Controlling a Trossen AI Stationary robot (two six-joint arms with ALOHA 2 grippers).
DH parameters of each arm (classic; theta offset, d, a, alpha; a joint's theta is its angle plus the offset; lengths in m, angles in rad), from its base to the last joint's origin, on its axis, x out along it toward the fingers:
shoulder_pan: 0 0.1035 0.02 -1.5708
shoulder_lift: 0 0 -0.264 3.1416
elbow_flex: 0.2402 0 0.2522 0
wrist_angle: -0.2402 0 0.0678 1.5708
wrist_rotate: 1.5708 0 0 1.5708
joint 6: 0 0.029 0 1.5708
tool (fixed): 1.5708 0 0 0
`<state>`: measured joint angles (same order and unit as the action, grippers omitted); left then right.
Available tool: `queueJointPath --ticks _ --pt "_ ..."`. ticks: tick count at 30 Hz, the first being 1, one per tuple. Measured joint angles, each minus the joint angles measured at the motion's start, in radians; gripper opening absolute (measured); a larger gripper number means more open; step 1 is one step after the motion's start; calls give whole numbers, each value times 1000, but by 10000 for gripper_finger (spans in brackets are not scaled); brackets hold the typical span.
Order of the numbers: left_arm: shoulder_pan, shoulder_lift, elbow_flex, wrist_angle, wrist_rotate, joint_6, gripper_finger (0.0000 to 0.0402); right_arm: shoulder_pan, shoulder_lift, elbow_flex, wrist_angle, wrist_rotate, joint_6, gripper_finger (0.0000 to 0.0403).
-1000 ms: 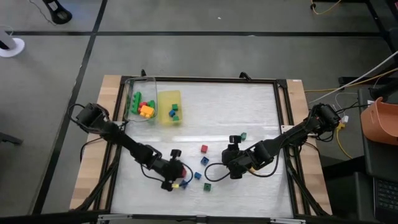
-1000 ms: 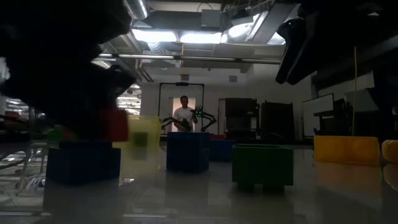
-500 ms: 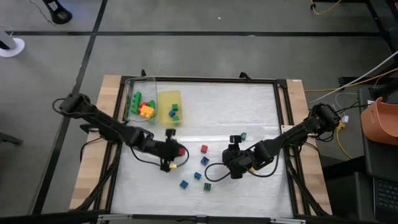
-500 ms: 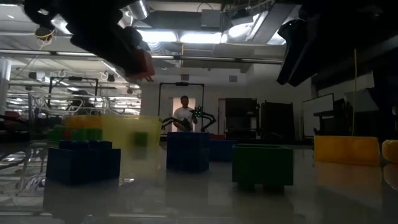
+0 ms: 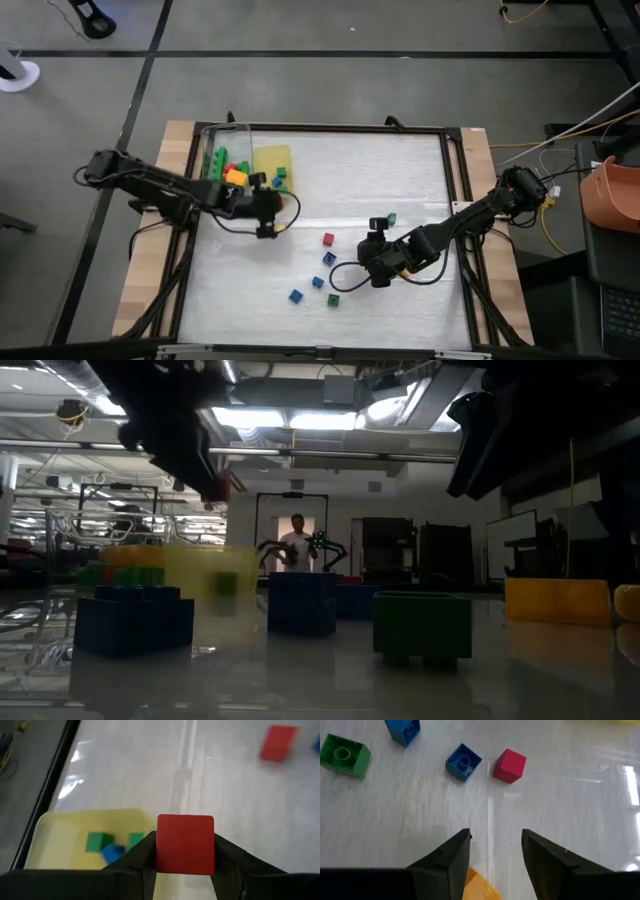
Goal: Sort blocks by size
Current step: Put the small red game piece into the yellow bin
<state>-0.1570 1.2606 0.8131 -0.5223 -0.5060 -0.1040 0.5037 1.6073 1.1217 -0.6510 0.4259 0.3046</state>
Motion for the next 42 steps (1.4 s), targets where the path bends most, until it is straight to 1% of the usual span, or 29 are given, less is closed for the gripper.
queueJointPath --ticks 12,18,21,28,31,37,42 --pt "226 0 -3 0 -9 10 131 0 0 0 -2 0 0 177" --pt "311 0 -3 1 -9 8 131 0 0 0 -2 0 0 177" --pt "340 0 -3 1 -9 0 139 0 0 0 -1 0 0 177" --pt "368 0 -3 2 -8 -57 199 0 0 0 -1 0 0 177" --pt "369 0 -3 2 -8 -84 216 0 0 0 -1 0 0 177" --pt "366 0 -3 2 -7 -166 221 0 0 0 12 0 -5 177" --pt "347 0 -4 11 21 -204 221 0 0 0 42 0 -94 177"
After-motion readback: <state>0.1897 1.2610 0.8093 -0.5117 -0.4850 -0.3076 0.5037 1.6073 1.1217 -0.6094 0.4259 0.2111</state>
